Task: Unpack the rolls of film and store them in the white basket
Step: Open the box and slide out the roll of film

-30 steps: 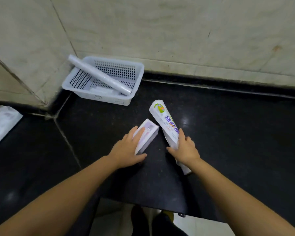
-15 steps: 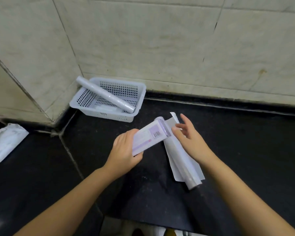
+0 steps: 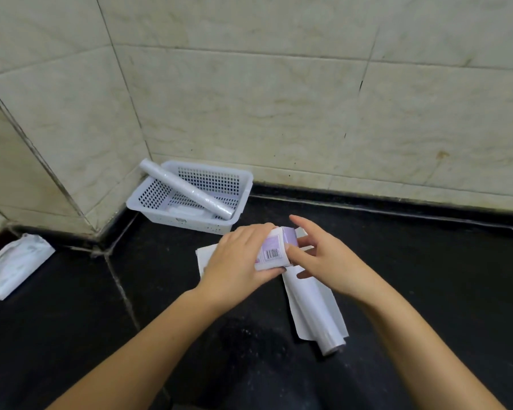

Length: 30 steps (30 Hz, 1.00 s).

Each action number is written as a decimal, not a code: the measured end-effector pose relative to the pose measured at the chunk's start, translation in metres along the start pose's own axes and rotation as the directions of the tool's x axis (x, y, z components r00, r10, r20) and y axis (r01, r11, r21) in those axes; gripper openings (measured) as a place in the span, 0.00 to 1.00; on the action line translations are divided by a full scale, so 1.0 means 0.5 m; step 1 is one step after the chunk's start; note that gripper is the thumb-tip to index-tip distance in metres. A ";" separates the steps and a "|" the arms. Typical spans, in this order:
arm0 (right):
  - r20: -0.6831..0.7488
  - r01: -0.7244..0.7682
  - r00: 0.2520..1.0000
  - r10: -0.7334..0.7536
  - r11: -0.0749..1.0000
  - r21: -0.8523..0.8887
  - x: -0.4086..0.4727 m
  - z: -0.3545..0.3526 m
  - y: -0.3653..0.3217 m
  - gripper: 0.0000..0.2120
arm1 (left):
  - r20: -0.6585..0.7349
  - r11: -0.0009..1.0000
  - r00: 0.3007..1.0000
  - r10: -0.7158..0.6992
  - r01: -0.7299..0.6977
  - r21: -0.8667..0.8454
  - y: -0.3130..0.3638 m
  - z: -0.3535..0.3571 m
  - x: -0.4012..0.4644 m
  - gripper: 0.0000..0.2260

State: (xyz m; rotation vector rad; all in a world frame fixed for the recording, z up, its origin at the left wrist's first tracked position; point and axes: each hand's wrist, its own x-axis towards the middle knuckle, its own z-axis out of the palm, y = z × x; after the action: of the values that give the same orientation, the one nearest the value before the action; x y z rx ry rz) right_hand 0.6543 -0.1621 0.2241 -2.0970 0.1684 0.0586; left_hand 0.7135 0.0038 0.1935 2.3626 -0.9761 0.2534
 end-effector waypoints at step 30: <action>-0.007 0.387 0.909 -0.416 0.854 -0.348 0.018 -0.106 -0.044 0.06 | 0.096 0.911 0.994 -0.054 0.089 -0.403 0.036 -0.026 0.008 0.28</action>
State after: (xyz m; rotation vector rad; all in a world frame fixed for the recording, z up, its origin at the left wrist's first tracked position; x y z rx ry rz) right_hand 0.6650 -0.1975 0.2690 -2.4412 -0.2555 -0.2713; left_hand 0.7045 -0.0016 0.2135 2.0300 -0.8789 -0.0748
